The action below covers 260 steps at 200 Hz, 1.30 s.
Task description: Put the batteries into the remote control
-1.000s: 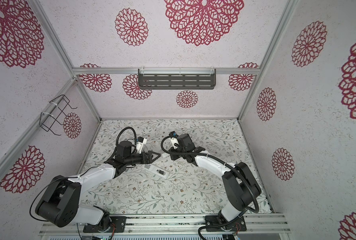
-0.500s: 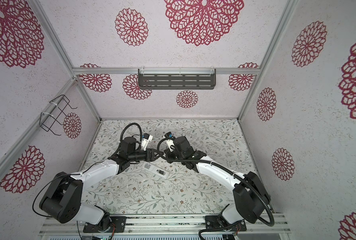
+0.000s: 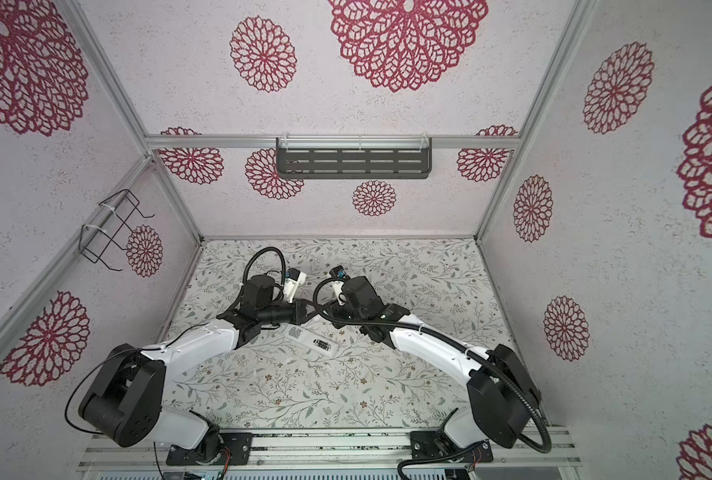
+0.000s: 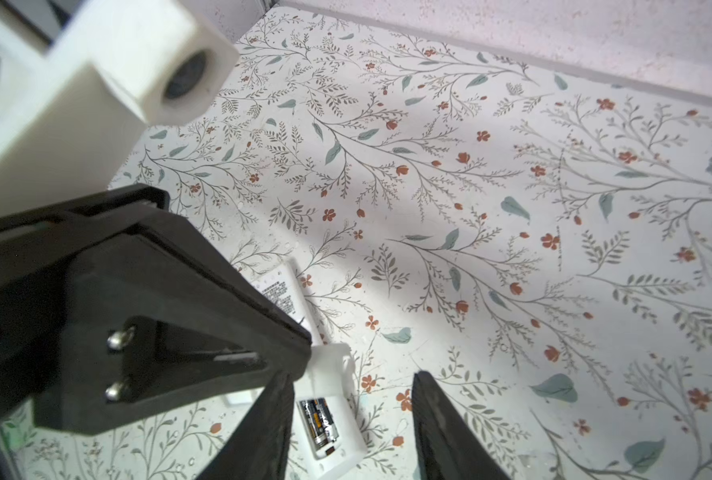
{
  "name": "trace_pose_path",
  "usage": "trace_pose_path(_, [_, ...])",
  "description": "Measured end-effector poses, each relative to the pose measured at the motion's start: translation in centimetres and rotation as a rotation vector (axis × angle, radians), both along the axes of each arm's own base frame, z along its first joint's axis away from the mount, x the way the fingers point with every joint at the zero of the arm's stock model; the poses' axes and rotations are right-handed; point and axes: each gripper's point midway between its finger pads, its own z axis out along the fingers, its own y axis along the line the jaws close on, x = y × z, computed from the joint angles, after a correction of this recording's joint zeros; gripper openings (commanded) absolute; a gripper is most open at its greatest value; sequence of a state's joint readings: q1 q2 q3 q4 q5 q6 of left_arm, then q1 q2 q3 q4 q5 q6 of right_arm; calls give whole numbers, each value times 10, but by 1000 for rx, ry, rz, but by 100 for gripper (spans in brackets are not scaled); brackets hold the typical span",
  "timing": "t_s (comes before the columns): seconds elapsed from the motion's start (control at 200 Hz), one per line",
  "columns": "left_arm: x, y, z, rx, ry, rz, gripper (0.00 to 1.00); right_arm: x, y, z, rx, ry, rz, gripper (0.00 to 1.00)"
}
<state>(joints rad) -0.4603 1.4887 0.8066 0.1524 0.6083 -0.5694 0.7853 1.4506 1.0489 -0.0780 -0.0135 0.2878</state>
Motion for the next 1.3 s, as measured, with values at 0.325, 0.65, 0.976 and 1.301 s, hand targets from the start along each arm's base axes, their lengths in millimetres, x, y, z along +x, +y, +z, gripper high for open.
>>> trace_pose_path(0.325, [-22, -4, -5, 176, -220, 25, 0, 19, -23, 7, 291, 295, -146, 73])
trace_pose_path(0.65, [-54, -19, -20, 378, -508, -7, 0, -6, -4, -14, 363, 609, -98, 70])
trace_pose_path(0.976, [-56, -29, -4, 483, -731, 50, 0, -27, -5, -40, 369, 773, -112, 53])
trace_pose_path(1.301, [-50, -27, -7, 537, -771, 73, 0, -29, 0, -46, 412, 837, -119, 31])
